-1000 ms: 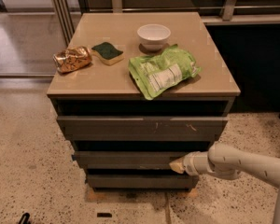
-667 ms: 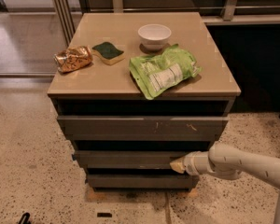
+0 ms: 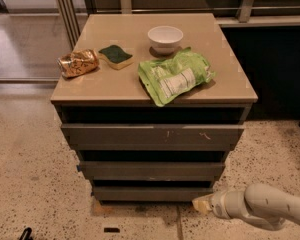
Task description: Close middle drawer
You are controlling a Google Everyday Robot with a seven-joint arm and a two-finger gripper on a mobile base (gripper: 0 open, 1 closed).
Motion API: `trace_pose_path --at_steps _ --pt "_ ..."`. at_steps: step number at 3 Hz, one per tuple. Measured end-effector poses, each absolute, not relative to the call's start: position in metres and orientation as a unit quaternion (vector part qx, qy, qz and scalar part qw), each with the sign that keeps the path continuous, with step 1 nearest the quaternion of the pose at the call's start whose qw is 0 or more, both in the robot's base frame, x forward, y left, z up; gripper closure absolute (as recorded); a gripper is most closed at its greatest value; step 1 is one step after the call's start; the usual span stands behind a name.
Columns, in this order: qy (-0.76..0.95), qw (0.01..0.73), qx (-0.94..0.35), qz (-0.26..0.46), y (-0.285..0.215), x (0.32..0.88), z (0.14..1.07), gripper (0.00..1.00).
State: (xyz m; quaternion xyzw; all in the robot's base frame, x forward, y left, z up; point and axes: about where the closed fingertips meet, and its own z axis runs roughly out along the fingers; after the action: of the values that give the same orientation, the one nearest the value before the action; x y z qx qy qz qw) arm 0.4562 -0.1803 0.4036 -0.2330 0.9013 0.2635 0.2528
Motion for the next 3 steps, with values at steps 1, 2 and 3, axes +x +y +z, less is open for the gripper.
trace_pose_path --at_steps 1,2,3 --pt "0.904 0.249 -0.223 0.266 -0.1851 0.4402 0.4019 0.85" --pt "0.904 0.249 -0.223 0.266 -0.1851 0.4402 0.4019 0.61" --pt "0.904 0.249 -0.223 0.266 -0.1850 0.4402 0.4019 0.38"
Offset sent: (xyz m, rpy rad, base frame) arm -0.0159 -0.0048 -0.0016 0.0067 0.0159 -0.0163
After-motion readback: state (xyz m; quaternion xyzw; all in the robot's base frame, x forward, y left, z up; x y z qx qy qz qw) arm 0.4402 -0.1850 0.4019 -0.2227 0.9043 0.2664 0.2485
